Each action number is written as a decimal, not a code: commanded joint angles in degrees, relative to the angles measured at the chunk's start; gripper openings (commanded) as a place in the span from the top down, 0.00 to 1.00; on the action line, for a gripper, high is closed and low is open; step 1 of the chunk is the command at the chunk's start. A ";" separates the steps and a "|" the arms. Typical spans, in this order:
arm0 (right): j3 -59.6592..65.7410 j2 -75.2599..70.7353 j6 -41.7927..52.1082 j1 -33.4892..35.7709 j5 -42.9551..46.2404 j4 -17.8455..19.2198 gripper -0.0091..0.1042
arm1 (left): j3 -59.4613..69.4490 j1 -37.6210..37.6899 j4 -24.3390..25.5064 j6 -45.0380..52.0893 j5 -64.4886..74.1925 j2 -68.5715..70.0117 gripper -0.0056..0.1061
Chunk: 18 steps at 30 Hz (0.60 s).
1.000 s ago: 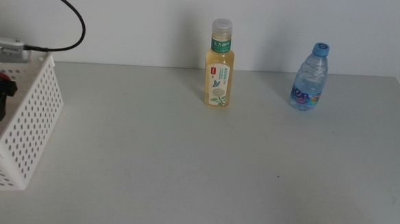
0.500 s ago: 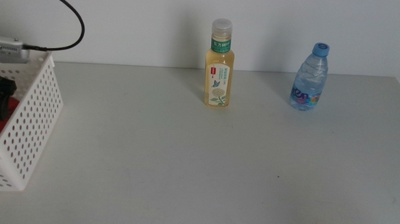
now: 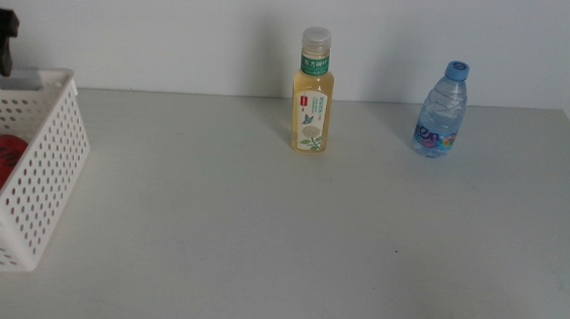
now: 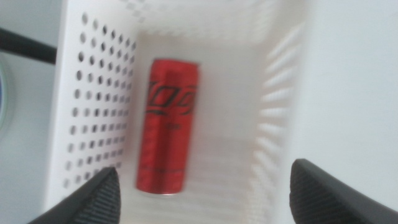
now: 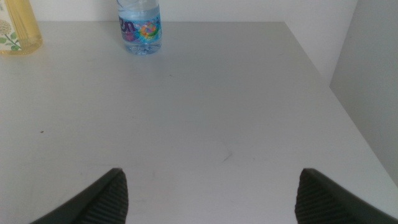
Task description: Use arms to grab the bottles and put them into the dustbin to the left of the table.
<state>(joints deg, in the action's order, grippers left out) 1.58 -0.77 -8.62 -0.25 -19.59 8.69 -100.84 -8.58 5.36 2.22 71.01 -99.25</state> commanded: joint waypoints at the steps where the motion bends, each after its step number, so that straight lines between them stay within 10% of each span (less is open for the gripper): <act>1: -0.51 -1.25 0.53 -0.40 4.13 0.91 0.09 | -1.96 2.80 -1.28 -3.88 4.46 6.48 0.13; 18: -0.51 -1.25 0.53 -0.40 4.13 0.91 0.09 | 10.12 34.04 8.38 -12.74 -10.33 22.89 0.13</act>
<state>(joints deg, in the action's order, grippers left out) 1.58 -0.77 -8.62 -0.25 -19.59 8.69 -91.92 23.18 11.00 -8.57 67.26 -79.83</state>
